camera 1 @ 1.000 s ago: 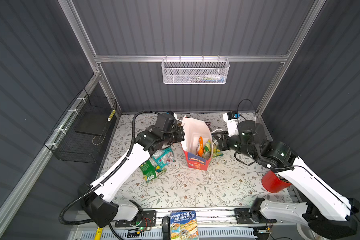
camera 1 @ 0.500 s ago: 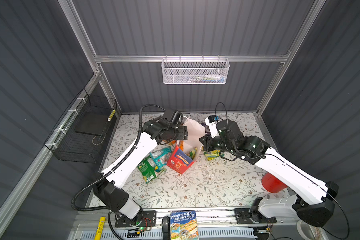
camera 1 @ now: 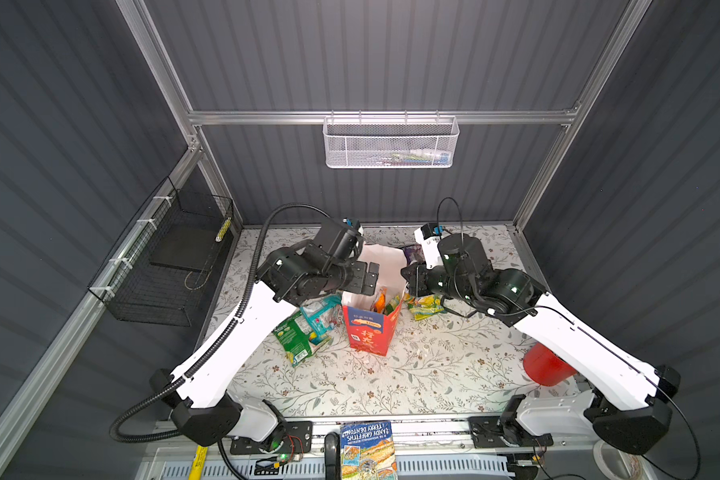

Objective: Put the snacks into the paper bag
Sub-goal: 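Open the right gripper to release the orange packet inside the bag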

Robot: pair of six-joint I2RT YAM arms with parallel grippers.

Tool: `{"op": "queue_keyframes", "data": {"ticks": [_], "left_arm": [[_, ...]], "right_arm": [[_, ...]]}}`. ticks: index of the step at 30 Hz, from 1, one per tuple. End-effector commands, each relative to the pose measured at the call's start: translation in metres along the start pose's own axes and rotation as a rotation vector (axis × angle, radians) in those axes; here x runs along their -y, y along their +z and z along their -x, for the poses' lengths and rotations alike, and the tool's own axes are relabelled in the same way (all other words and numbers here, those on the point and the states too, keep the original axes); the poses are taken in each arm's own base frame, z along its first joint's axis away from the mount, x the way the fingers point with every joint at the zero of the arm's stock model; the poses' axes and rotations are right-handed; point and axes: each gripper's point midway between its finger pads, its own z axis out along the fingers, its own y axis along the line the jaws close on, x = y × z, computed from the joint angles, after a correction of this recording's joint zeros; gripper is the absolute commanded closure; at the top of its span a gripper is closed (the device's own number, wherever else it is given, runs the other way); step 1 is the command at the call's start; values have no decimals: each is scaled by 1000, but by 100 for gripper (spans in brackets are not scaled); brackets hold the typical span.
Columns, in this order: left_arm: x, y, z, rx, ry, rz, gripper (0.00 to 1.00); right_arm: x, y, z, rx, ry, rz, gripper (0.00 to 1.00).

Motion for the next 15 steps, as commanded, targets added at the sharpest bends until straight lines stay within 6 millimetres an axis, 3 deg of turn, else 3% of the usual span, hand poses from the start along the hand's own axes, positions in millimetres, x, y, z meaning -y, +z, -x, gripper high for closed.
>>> {"op": "queue_keyframes", "data": {"ticks": [1,7,9,13,15], "left_arm": [[-23,2,-14,-33,14,124,3],[-27,14,-29,-47,15,139,5],[-26,21,-34,-64,14,134,10],[-22,34,-38,-70,5,119,29],[-20,38,-38,-69,-6,109,48]], "right_arm": [[-3,-9,14,56,3,29,100],[2,-7,9,45,4,31,100],[3,-8,7,43,-1,32,100],[6,-8,6,51,-3,26,100],[9,-7,5,50,-3,18,100]]}}
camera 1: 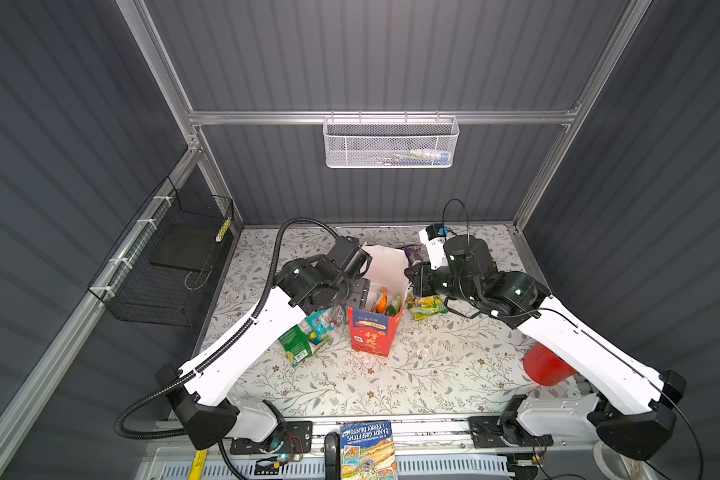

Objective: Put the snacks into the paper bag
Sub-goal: 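Open the right gripper to release the orange packet inside the bag, then withdraw the right gripper and lower it to the green Spring Tea packet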

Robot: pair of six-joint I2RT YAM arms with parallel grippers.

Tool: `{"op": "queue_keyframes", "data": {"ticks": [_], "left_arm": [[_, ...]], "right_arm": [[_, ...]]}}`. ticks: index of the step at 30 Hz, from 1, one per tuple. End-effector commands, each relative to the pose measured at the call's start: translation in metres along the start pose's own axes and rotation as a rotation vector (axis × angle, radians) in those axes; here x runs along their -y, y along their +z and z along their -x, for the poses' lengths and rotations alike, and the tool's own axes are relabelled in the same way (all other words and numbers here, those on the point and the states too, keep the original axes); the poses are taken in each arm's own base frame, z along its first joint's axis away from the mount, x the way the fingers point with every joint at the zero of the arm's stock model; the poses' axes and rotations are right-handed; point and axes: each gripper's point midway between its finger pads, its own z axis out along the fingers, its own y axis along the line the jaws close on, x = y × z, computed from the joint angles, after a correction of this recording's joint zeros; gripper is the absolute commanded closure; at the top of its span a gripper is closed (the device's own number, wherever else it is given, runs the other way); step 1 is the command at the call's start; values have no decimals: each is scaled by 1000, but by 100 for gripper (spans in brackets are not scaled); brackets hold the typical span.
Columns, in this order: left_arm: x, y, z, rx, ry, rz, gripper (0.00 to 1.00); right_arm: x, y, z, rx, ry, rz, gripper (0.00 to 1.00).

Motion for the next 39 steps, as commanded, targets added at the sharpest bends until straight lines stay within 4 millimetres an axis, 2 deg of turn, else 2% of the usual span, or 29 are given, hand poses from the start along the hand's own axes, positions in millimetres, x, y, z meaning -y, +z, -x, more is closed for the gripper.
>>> {"op": "queue_keyframes", "data": {"ticks": [1,4,7,9,11,12,14,17,21,22,24,25,27,28,31,35,39], "left_arm": [[5,4,4,17,-19,-22,55],[6,7,8,14,-28,-12,74],[9,12,11,2,-34,-7,98],[11,15,14,-1,-42,-5,100],[10,18,19,11,-56,7,100],[9,20,22,22,-59,22,100],[1,26,23,40,-64,75,100],[-9,32,21,69,-81,117,100],[-15,30,17,114,-97,96,100],[-16,28,15,125,-101,93,100],[-20,26,16,148,-114,91,100],[-25,34,5,117,-115,101,100],[-30,31,5,127,-131,108,100],[-31,29,6,136,-144,97,100],[-27,23,8,165,-180,27,100],[-25,12,11,213,-198,-16,100],[-15,8,13,226,-196,-86,100]], "right_arm": [[0,-5,8,37,-14,11,100],[0,-3,9,36,-18,9,100],[-1,1,11,32,-25,3,100],[-3,4,13,32,-36,5,100],[-6,7,17,28,-45,11,93],[-8,8,18,25,-50,15,84],[-11,4,23,24,-58,19,37],[-14,-20,27,46,-86,35,1],[-5,-68,35,150,-91,21,1],[-1,-87,37,193,-84,10,1],[18,-109,38,250,-62,-65,1],[31,-119,38,280,-42,-120,1],[60,-125,30,321,25,-214,1],[73,-121,23,325,72,-233,1],[105,-95,-4,281,216,-230,1],[148,-45,-43,201,346,-262,1],[180,-7,-73,103,397,-319,1]]}}
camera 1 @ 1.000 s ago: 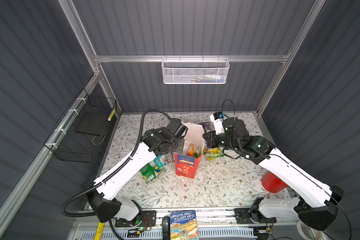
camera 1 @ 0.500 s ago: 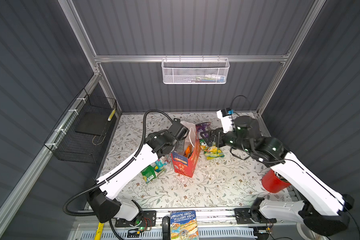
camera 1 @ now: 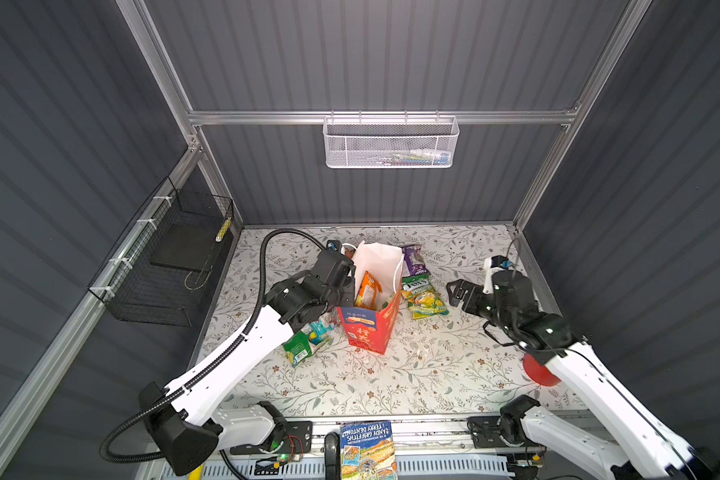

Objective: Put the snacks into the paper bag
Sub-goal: 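Withdraw the right gripper and lower it to the green Spring Tea packet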

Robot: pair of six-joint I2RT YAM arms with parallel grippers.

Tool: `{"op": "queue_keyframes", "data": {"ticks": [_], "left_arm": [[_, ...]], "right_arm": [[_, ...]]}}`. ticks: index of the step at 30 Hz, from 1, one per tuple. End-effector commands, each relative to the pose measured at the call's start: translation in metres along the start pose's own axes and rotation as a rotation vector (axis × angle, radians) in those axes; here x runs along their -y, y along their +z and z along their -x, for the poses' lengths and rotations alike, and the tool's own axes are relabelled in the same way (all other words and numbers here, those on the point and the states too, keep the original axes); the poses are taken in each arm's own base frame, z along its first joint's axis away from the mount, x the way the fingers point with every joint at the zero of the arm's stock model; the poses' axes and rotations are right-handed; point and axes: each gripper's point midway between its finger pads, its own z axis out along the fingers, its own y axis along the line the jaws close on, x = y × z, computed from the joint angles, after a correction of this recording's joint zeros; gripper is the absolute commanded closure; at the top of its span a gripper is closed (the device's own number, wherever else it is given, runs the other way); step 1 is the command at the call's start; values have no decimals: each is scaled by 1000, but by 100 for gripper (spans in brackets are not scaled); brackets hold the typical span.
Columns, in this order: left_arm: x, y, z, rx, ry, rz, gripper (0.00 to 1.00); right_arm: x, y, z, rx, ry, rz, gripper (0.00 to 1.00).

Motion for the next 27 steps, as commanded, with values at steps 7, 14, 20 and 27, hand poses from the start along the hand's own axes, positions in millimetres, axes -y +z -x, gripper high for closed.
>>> {"op": "queue_keyframes", "data": {"ticks": [7,14,20,27], "left_arm": [[10,-9,8,47,-28,-79,100],[-11,-15,14,86,-48,25,100],[-10,-17,15,104,-50,16,100],[-7,-12,12,84,-37,7,100]], "right_arm": [[11,68,-30,-131,0,-6,1],[11,102,-61,-255,-125,-80,1],[-8,122,-66,-295,-254,-139,1],[-13,150,-78,-356,-297,-166,1]]}}
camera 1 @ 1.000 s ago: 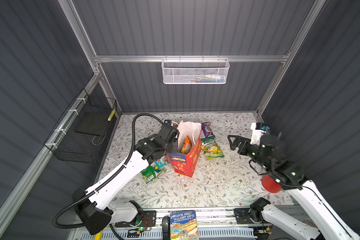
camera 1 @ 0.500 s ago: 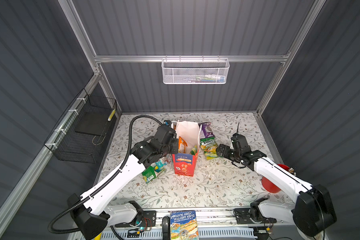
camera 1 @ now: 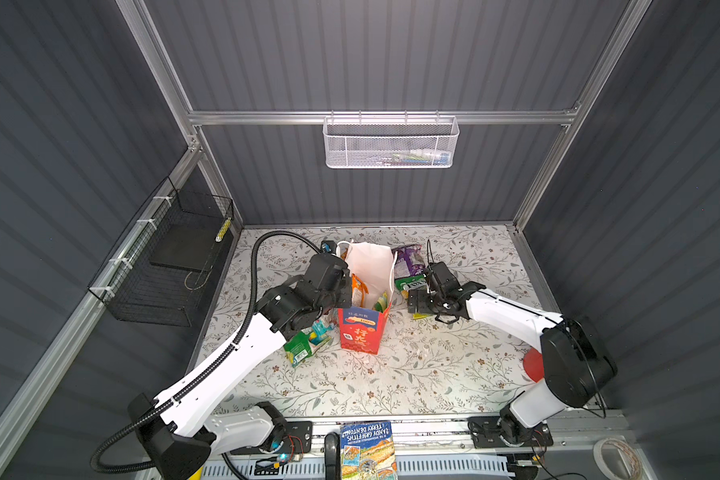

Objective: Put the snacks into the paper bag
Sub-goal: 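Withdraw the right gripper and lower it to the green Spring Tea packet, then grasp the green Spring Tea packet with the right gripper and lift it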

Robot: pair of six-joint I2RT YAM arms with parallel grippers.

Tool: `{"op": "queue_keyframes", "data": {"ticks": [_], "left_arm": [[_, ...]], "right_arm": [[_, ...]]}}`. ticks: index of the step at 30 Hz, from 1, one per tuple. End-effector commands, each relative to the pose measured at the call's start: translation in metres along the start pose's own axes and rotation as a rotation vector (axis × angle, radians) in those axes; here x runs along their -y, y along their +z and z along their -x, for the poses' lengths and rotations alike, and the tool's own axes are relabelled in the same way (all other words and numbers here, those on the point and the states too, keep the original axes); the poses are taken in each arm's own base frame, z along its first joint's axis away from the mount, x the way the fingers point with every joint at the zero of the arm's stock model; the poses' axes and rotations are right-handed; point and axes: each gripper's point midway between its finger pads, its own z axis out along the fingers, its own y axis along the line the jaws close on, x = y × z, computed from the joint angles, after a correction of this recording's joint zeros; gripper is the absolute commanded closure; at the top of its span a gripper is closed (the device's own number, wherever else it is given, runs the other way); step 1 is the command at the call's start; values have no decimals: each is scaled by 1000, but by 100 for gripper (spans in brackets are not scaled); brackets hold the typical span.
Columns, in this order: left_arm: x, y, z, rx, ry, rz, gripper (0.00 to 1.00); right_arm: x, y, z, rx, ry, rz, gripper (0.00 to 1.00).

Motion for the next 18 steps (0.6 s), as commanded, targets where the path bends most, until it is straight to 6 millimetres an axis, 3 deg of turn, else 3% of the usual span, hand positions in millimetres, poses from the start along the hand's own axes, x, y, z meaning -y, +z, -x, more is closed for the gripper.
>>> {"op": "queue_keyframes", "data": {"ticks": [1,10,14,18], "left_arm": [[0,-2,9,34,-13,-2,100],[1,-1,9,29,-6,-6,100],[2,-1,9,30,-3,-6,100],[2,-1,9,30,-1,-8,100]], "right_arm": [[6,13,-10,-49,-35,-46,1],[13,36,-33,-137,-55,-111,2],[13,41,-36,-145,-56,-109,17],[15,42,-37,-142,-58,-121,39]]}}
